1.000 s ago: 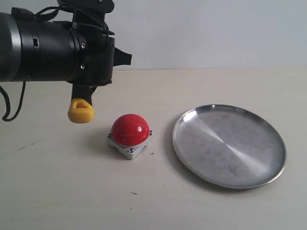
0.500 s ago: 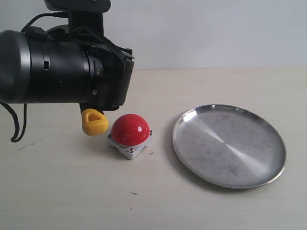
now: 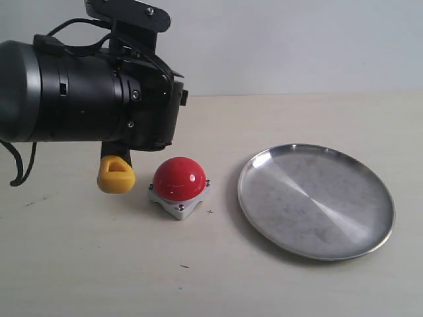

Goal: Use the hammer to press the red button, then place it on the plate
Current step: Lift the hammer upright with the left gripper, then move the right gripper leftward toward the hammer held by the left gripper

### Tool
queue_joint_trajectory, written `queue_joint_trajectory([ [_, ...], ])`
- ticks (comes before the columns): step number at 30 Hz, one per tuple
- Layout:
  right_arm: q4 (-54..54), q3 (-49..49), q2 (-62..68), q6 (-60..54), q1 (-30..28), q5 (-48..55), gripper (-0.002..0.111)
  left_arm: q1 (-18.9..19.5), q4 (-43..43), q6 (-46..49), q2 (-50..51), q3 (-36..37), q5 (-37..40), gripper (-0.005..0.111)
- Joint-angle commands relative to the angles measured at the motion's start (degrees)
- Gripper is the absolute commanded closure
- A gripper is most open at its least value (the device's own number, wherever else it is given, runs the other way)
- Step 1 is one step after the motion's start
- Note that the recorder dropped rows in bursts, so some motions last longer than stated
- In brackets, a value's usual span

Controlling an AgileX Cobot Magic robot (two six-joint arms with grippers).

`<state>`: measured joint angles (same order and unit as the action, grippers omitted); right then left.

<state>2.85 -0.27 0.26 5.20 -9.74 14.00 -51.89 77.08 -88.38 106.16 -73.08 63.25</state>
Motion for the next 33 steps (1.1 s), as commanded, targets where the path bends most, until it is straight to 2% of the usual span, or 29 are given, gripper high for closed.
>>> queue_joint_trajectory([
  [1,0.11,0.27,-0.26,0.03,-0.28,-0.43,0.049,-0.11,1.22,2.29,-1.21,-0.25,-2.49,0.107],
  [5,-1.64,0.27,-0.26,-2.28,-0.28,-6.07,0.049,-0.11,1.29,2.77,-2.16,-0.25,-2.95,0.107],
  [8,-1.23,0.27,-0.26,-1.90,-0.28,-12.77,0.049,-0.11,-0.57,3.23,-3.93,-0.25,-7.10,0.107],
  [14,-1.11,0.27,-0.26,-2.04,-0.28,-17.71,0.049,-0.11,0.58,1.20,-7.47,0.67,-11.44,0.107],
  [17,2.90,0.27,-0.26,5.26,-0.28,-18.94,0.049,-0.11,4.06,-1.44,-8.56,3.10,-11.55,0.107],
  [18,5.00,0.27,-0.26,13.24,-0.28,-17.55,0.049,-0.11,7.57,-5.94,-9.50,5.59,-11.42,0.107],
  [20,5.00,0.27,-0.26,17.54,-0.28,-13.06,0.049,-0.11,15.00,-14.54,-11.18,10.07,-11.42,0.107],
  [22,5.00,0.27,-0.26,15.35,-0.28,-8.70,0.049,-0.11,22.22,-22.29,-13.34,14.75,-11.53,0.107],
  [23,5.17,0.27,-0.26,13.45,-0.28,-7.75,0.049,-0.11,22.86,-23.79,-14.21,15.93,-11.53,0.107],
  [25,10.78,0.27,-0.26,5.22,0.60,-5.73,0.049,-0.11,22.86,-24.80,-16.27,17.90,-11.36,0.107],
  [28,40.54,-0.05,-0.26,-22.49,7.06,-4.67,0.049,-0.11,22.86,-24.67,-20.07,18.38,-12.50,0.107],
  [31,69.97,-4.15,-0.26,-55.22,13.07,0.90,0.049,-0.11,22.86,-24.54,-23.71,18.38,-16.51,0.107],
  [33,82.77,-7.57,1.69,-69.04,14.63,6.83,0.049,-0.11,22.86,-24.44,-25.49,18.38,-18.93,0.107],
])
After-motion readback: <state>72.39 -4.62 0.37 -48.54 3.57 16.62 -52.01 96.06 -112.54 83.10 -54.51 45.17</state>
